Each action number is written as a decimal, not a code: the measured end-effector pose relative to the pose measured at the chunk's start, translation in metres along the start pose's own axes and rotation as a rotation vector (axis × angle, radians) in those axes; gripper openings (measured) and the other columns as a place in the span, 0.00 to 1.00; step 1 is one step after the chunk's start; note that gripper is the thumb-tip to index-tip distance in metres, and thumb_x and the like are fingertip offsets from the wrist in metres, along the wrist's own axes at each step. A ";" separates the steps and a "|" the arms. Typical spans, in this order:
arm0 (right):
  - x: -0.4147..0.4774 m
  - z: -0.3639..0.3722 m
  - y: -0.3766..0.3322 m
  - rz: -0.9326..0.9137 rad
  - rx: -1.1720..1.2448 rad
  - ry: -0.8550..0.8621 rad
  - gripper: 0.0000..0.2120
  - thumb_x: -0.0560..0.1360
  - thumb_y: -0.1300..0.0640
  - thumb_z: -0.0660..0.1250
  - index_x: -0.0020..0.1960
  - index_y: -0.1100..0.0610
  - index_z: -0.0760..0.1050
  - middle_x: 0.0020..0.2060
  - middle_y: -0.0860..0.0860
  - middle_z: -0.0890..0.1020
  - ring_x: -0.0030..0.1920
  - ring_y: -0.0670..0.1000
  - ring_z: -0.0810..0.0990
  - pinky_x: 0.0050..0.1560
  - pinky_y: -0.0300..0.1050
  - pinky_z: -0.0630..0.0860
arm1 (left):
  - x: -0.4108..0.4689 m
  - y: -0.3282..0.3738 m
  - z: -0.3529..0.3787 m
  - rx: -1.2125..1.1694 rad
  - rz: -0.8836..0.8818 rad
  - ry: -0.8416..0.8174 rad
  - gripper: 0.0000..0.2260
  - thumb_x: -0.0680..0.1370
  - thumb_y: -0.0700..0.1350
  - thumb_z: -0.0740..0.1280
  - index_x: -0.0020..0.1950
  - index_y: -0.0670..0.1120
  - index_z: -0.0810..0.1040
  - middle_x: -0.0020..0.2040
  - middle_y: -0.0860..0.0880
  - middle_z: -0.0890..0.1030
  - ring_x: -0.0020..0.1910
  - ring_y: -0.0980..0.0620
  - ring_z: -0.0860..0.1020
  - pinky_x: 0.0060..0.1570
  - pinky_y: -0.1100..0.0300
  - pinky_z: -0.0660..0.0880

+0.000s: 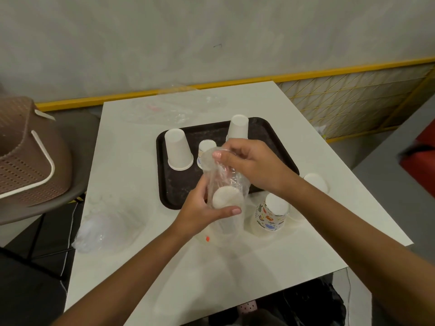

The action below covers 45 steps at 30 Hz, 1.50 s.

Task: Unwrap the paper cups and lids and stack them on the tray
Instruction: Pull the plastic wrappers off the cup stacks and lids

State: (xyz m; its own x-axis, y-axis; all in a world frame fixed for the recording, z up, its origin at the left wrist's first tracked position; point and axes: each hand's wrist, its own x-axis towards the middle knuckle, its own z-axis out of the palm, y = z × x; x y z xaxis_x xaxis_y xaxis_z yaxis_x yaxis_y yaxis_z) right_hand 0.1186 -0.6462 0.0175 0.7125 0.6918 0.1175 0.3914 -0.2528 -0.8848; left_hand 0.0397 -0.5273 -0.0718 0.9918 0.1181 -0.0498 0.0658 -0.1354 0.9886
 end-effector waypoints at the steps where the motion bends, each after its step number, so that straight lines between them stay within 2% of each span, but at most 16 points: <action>1: 0.002 -0.001 -0.002 -0.005 0.015 0.002 0.12 0.76 0.55 0.64 0.39 0.62 0.76 0.32 0.54 0.79 0.34 0.50 0.75 0.41 0.46 0.73 | 0.000 0.000 0.000 -0.016 -0.004 0.007 0.41 0.51 0.66 0.77 0.61 0.62 0.67 0.55 0.59 0.79 0.57 0.58 0.77 0.55 0.63 0.75; 2: 0.004 -0.002 -0.005 -0.006 0.025 -0.001 0.11 0.76 0.55 0.64 0.37 0.58 0.75 0.29 0.47 0.77 0.32 0.45 0.74 0.40 0.42 0.72 | -0.001 0.001 0.000 -0.024 -0.007 0.011 0.41 0.51 0.68 0.76 0.61 0.62 0.67 0.56 0.58 0.79 0.58 0.56 0.77 0.56 0.61 0.75; 4: 0.009 -0.002 -0.011 -0.001 0.047 -0.009 0.10 0.76 0.56 0.64 0.36 0.56 0.74 0.25 0.42 0.75 0.30 0.41 0.73 0.40 0.40 0.72 | -0.001 0.001 0.000 -0.025 -0.017 0.012 0.41 0.51 0.68 0.76 0.61 0.63 0.68 0.57 0.59 0.79 0.59 0.57 0.76 0.58 0.60 0.74; 9: 0.018 0.001 -0.023 -0.038 -0.010 -0.003 0.14 0.77 0.55 0.64 0.43 0.67 0.75 0.33 0.57 0.76 0.35 0.51 0.72 0.40 0.42 0.68 | -0.002 0.005 -0.001 0.002 -0.061 -0.001 0.34 0.51 0.62 0.75 0.56 0.60 0.70 0.51 0.63 0.79 0.54 0.67 0.76 0.51 0.69 0.74; 11: 0.020 0.001 -0.026 -0.052 -0.041 -0.012 0.14 0.77 0.54 0.64 0.43 0.67 0.75 0.34 0.59 0.76 0.36 0.51 0.72 0.40 0.41 0.68 | -0.002 0.005 -0.001 0.000 -0.074 0.011 0.32 0.53 0.61 0.74 0.55 0.60 0.71 0.51 0.62 0.79 0.53 0.64 0.77 0.52 0.67 0.74; 14: 0.024 -0.006 -0.032 -0.061 0.012 0.054 0.13 0.76 0.53 0.65 0.39 0.63 0.75 0.30 0.53 0.74 0.33 0.46 0.70 0.37 0.39 0.68 | -0.001 0.003 -0.002 -0.083 -0.048 0.016 0.35 0.53 0.61 0.78 0.57 0.58 0.72 0.56 0.58 0.81 0.58 0.59 0.77 0.56 0.62 0.74; 18: 0.031 -0.019 -0.039 -0.083 0.018 0.093 0.13 0.76 0.54 0.65 0.37 0.61 0.74 0.29 0.51 0.71 0.33 0.47 0.69 0.38 0.42 0.68 | 0.000 0.010 -0.003 -0.111 -0.035 0.001 0.30 0.57 0.56 0.76 0.57 0.60 0.71 0.55 0.65 0.79 0.59 0.62 0.76 0.53 0.67 0.73; 21: 0.042 -0.030 -0.047 -0.067 0.029 0.122 0.12 0.76 0.55 0.65 0.37 0.61 0.75 0.28 0.50 0.72 0.30 0.46 0.70 0.34 0.37 0.68 | 0.003 0.013 -0.003 -0.084 -0.052 -0.003 0.30 0.56 0.58 0.76 0.55 0.60 0.71 0.58 0.62 0.78 0.61 0.60 0.75 0.60 0.61 0.72; 24: 0.057 -0.040 -0.054 -0.026 0.076 0.119 0.12 0.76 0.56 0.65 0.34 0.58 0.74 0.23 0.47 0.73 0.25 0.44 0.70 0.28 0.33 0.67 | 0.006 0.019 -0.004 -0.076 -0.076 -0.035 0.28 0.59 0.55 0.76 0.57 0.62 0.71 0.59 0.57 0.79 0.62 0.58 0.75 0.61 0.58 0.72; 26: 0.067 -0.049 -0.057 0.022 0.114 0.092 0.12 0.76 0.57 0.65 0.34 0.58 0.75 0.24 0.49 0.75 0.26 0.48 0.71 0.28 0.38 0.69 | 0.008 0.025 -0.005 -0.069 -0.104 -0.048 0.24 0.63 0.51 0.78 0.55 0.61 0.74 0.56 0.57 0.81 0.59 0.59 0.77 0.57 0.62 0.74; 30: 0.082 -0.066 -0.065 0.098 0.280 0.027 0.04 0.74 0.60 0.67 0.40 0.58 0.75 0.30 0.54 0.80 0.27 0.51 0.76 0.31 0.42 0.74 | 0.015 0.039 -0.010 -0.035 -0.130 0.012 0.10 0.71 0.45 0.72 0.49 0.57 0.79 0.43 0.60 0.83 0.45 0.62 0.81 0.37 0.68 0.76; 31: 0.085 -0.071 -0.068 0.107 0.359 0.023 0.01 0.74 0.62 0.66 0.44 0.58 0.75 0.31 0.54 0.81 0.27 0.51 0.77 0.30 0.40 0.75 | 0.017 0.043 -0.011 -0.036 -0.125 0.040 0.07 0.72 0.44 0.71 0.46 0.56 0.81 0.41 0.60 0.83 0.43 0.62 0.81 0.38 0.68 0.76; 35: 0.097 -0.093 -0.080 0.056 0.512 0.067 0.12 0.74 0.66 0.63 0.55 0.54 0.74 0.33 0.53 0.83 0.28 0.51 0.80 0.32 0.40 0.76 | 0.024 0.062 -0.016 -0.072 -0.072 0.146 0.05 0.73 0.44 0.69 0.48 0.49 0.83 0.48 0.54 0.84 0.49 0.61 0.80 0.45 0.74 0.74; 39: 0.115 -0.110 -0.086 0.024 0.543 0.123 0.10 0.74 0.66 0.62 0.51 0.54 0.75 0.34 0.52 0.83 0.30 0.50 0.80 0.32 0.39 0.77 | 0.036 0.079 -0.029 -0.132 -0.012 0.198 0.05 0.75 0.41 0.67 0.48 0.49 0.81 0.44 0.55 0.84 0.44 0.61 0.81 0.41 0.72 0.75; 43: 0.132 -0.120 -0.078 0.064 0.376 0.171 0.08 0.75 0.66 0.62 0.46 0.54 0.74 0.36 0.52 0.81 0.30 0.47 0.77 0.30 0.37 0.73 | 0.051 0.086 -0.061 -0.084 -0.029 0.204 0.06 0.76 0.40 0.66 0.51 0.49 0.79 0.39 0.53 0.82 0.37 0.54 0.80 0.47 0.55 0.80; 45: 0.141 -0.119 -0.065 0.093 0.278 0.200 0.08 0.75 0.66 0.63 0.44 0.53 0.73 0.37 0.52 0.80 0.30 0.47 0.74 0.29 0.36 0.71 | 0.060 0.088 -0.081 -0.037 -0.049 0.219 0.06 0.77 0.39 0.65 0.50 0.48 0.78 0.40 0.51 0.79 0.35 0.53 0.78 0.40 0.60 0.80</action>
State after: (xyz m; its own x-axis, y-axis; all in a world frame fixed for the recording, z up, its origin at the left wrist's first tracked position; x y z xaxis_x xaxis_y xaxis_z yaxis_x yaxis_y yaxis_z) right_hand 0.2628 -0.6124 0.1449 0.8481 0.5217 0.0921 0.1655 -0.0958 -0.9816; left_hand 0.0960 -0.4528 0.0237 0.9397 0.3347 -0.0697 0.1049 -0.0884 0.9905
